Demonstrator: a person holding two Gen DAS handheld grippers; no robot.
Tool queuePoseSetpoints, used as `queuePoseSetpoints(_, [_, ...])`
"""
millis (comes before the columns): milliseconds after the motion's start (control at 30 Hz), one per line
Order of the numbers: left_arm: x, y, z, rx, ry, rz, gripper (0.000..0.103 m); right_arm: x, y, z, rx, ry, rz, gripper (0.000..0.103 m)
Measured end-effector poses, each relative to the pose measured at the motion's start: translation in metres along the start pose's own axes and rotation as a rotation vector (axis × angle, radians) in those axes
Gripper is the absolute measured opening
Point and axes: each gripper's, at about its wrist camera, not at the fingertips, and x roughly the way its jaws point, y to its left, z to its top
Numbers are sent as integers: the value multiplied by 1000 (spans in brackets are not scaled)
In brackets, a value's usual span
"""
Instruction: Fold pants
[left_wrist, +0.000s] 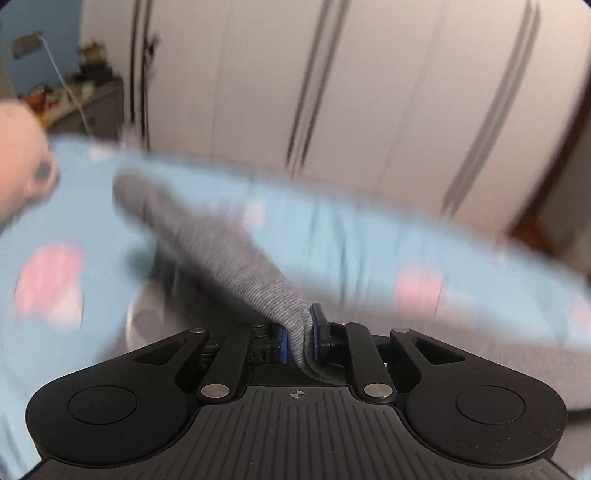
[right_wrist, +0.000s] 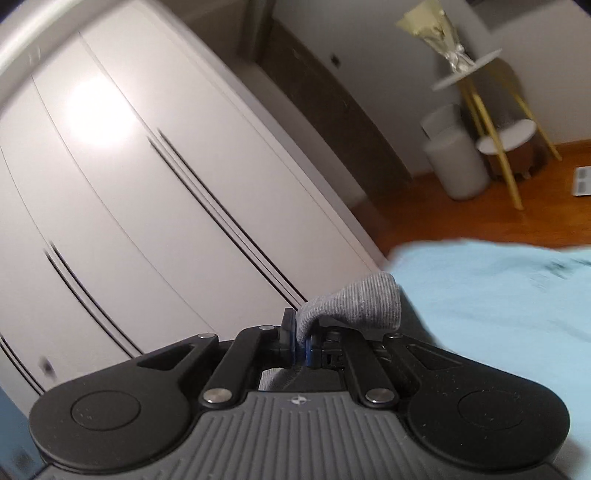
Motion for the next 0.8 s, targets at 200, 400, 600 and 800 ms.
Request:
queuePoseSetpoints(200, [46,17,-65,-155,213,56,15,20,-110,-99,226,227,-250,5])
queuePoseSetpoints(400, [41,30,-59,-298,168,88,48,21,-105,-98,299,215,-219,18])
queuePoseSetpoints(600, [50,40,-62,-377,181,86,25,29,-105,-93,280,218,-209,21])
queuePoseSetpoints(800, [20,34,-53,-352,110,72,12,14,-87,-76,204,196,-263,5])
